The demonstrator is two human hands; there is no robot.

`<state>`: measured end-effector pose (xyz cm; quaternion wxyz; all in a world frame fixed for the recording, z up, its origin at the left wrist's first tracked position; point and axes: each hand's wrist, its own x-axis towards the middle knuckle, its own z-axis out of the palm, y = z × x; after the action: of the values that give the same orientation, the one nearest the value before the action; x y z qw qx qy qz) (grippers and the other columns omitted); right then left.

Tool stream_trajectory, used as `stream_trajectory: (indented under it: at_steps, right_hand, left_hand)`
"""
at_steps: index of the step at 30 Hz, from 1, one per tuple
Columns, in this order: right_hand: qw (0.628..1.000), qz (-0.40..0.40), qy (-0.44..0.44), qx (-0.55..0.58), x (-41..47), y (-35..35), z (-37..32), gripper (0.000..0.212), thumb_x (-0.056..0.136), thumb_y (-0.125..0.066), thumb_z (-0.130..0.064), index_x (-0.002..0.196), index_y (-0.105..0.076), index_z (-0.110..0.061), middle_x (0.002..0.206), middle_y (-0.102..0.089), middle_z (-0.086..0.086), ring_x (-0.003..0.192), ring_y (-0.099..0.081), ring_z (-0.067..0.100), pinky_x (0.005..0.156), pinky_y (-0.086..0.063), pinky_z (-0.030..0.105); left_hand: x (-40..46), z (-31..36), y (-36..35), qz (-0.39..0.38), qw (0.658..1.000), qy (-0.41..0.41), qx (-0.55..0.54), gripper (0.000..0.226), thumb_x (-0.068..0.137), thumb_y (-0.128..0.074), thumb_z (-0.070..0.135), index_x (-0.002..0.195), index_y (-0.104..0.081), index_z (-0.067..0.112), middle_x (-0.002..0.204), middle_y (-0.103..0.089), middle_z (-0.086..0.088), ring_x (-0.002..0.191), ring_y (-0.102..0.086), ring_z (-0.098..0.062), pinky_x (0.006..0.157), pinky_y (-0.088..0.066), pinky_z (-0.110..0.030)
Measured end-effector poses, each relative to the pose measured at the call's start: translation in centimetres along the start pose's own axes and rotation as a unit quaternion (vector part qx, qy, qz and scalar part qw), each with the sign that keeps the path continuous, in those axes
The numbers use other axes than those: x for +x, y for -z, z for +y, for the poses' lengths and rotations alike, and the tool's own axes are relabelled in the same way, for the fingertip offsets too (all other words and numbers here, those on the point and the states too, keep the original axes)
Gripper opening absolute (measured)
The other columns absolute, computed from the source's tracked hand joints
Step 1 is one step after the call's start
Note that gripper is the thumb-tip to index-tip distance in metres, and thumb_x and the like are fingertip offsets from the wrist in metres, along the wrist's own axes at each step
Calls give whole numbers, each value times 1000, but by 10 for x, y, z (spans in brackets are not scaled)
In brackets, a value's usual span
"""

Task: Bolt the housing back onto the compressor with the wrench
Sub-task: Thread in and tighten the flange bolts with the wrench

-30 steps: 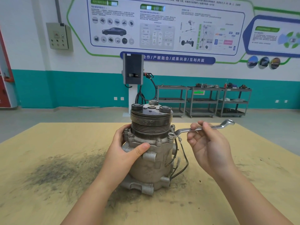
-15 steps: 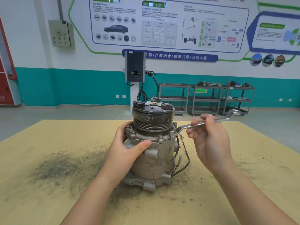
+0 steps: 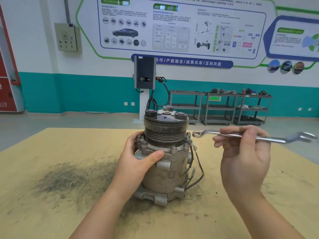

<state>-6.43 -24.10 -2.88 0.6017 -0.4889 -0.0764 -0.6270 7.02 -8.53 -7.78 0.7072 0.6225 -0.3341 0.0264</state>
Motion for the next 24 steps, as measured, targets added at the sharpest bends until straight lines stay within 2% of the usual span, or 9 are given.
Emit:
stream_trajectory:
  at_steps: [2,5,12,16,21,24]
  right_hand:
    - [992,15,-117,42,11,3,1,21,106,-29,-15,93,-45,-10,70,-67,4,57,-62,20,55,-51,26]
    - [969,10,-233,84,15,6,6,25,106,-31,-16,90,-49,-8,67,-66,7,54,-60,18,51,-51,24]
    - [924,-19,-361,125,23,11,10,25,103,-36,-14,87,-53,-9,68,-66,6,56,-61,17,54,-53,23]
    - [924,-23,-365,115,23,11,11,25,104,-35,-15,88,-53,-8,69,-66,5,56,-61,16,53,-53,23]
    - [965,-17,-244,91,13,6,14,27,106,-30,-15,87,-48,-10,67,-65,5,52,-59,18,49,-49,23]
    - [963,-6,-254,89,12,4,14,26,106,-30,-17,88,-47,-10,67,-64,5,52,-59,18,48,-48,23]
  left_hand:
    - [0,0,0,2,1000,0,-2,63,53,-81,62,110,-54,58,116,-64,30,108,-61,8,86,-50,-18]
    - [-1,1,0,-1,1000,-8,-5,58,55,-81,60,108,-55,59,116,-65,28,107,-61,8,81,-51,-11]
    - [-2,2,-1,-4,1000,-5,-19,66,56,-81,58,116,-55,49,116,-65,28,108,-62,7,81,-50,-8]
    - [-2,2,-1,1,1000,-5,-24,70,55,-81,58,119,-54,45,115,-65,28,107,-61,9,80,-49,-7]
    - [-2,2,-2,4,1000,-4,-23,71,54,-81,58,118,-54,45,114,-65,30,106,-60,11,79,-48,-5]
    - [-2,2,-2,6,1000,-5,-20,69,56,-84,55,118,-54,44,113,-65,30,105,-60,11,79,-47,-5]
